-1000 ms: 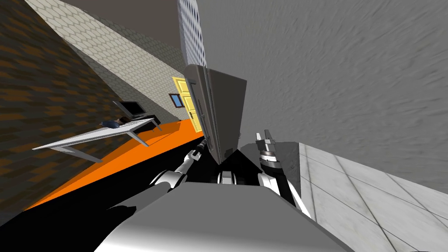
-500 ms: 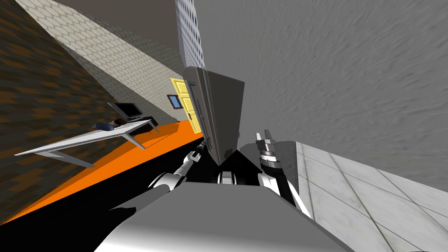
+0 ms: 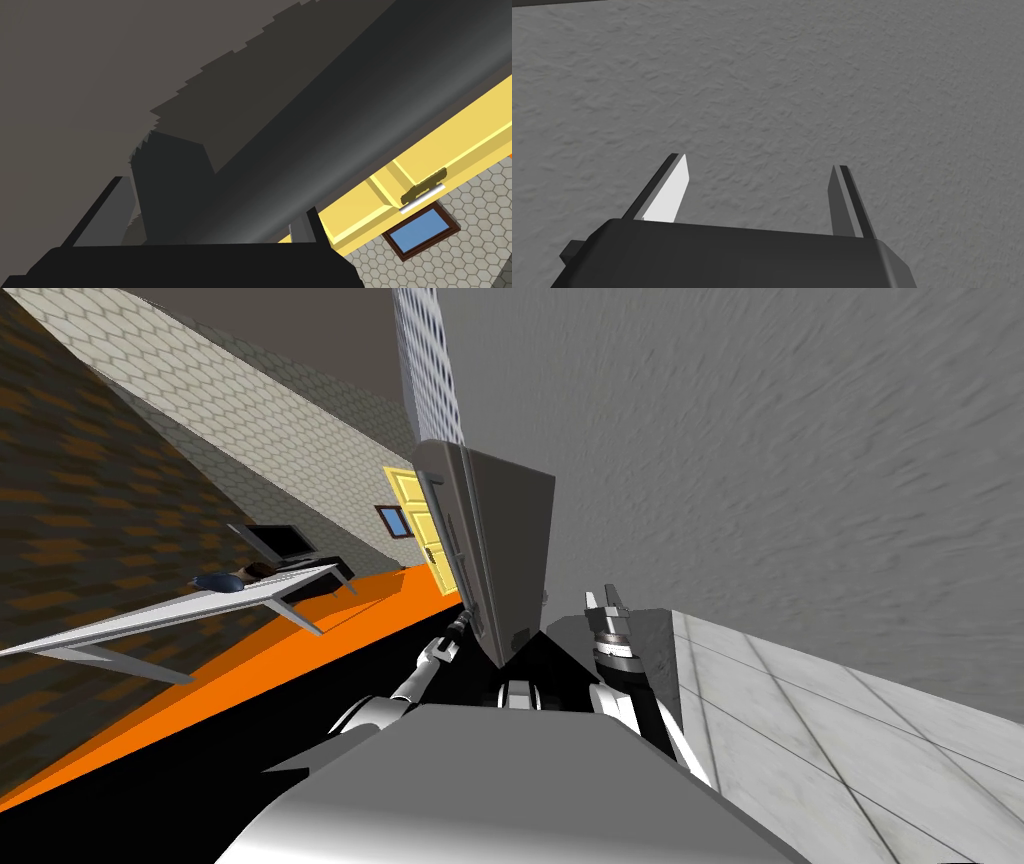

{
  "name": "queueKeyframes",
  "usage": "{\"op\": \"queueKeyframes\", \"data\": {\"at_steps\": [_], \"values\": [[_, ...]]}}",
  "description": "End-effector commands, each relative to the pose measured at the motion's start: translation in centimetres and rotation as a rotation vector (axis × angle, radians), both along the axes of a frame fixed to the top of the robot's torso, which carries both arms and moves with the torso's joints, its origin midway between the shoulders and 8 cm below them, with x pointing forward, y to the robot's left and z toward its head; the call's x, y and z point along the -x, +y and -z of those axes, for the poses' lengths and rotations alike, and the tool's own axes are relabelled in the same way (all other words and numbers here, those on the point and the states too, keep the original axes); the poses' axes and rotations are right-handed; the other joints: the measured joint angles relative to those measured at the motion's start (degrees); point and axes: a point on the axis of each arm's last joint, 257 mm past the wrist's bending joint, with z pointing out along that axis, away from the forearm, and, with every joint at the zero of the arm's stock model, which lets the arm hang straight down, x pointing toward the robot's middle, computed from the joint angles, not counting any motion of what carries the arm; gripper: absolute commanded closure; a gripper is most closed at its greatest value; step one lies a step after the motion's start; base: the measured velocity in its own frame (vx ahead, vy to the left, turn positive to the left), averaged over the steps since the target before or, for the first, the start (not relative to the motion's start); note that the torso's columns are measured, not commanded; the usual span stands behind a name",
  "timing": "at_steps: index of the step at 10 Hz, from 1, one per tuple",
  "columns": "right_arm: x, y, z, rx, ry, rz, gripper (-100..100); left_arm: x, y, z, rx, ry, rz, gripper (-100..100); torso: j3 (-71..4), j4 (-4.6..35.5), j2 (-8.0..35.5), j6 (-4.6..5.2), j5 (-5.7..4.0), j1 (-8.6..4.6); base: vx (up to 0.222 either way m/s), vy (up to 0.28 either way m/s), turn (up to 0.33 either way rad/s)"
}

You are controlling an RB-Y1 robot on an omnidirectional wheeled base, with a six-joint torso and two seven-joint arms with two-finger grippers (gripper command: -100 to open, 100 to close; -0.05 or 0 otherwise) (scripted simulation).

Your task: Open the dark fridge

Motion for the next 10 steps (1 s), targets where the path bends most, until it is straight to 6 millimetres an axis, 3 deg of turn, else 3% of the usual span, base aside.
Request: {"op": "queueKeyframes", "data": {"at_steps": [1, 4, 6, 7, 8, 9, 10], "values": [[0.0, 0.0, 0.0, 0.0, 0.0, 0.0, 0, 1.7, -0.3, 1.5, 0.005, 0.027, -0.007, 100, 0.0, -0.1, 0.0, 0.13, 0.06, -0.08, 0.014, 0.003, -0.044], [0.0, 0.0, 0.0, 0.0, 0.0, 0.0, 0, 2.5, -0.6, 0.8, 0.008, 0.01, -0.012, 100, 0.0, 0.0, 0.1, 0.28, 0.05, -0.3, 0.023, 0.013, -0.039], [0.0, 0.0, 0.0, 0.0, 0.0, 0.0, 0, 3.4, -0.4, 1.6, 0.008, 0.022, -0.016, 100, 0.1, 0.0, 0.1, 0.27, 0.04, -0.36, 0.02, 0.004, -0.011], [0.0, 0.0, 0.0, 0.0, 0.0, 0.0, 0, 3.8, -0.7, 0.6, 0.01, 0.004, -0.023, 100, 0.1, -0.1, 0.3, 0.18, 0.08, -0.37, 0.04, 0.025, -0.082], [0.0, 0.0, 0.0, 0.0, 0.0, 0.0, 0, 5.1, -0.3, 1.7, 0.01, 0.022, -0.031, 100, 0.2, 0.0, 0.4, 0.27, 0.07, -0.4, 0.044, 0.034, -0.05], [0.0, 0.0, 0.0, 0.0, 0.0, 0.0, 0, 5.1, -0.3, 1.7, 0.01, 0.022, -0.031, 100, 0.2, -0.1, 0.3, 0.25, 0.18, -0.36, 0.017, 0.014, -0.008], [0.0, 0.0, 0.0, 0.0, 0.0, 0.0, 0, 5.3, -0.5, 0.9, 0.01, 0.008, -0.04, 100, 0.2, -0.2, 0.3, 0.23, 0.18, -0.34, 0.02, 0.023, -0.074]]}}
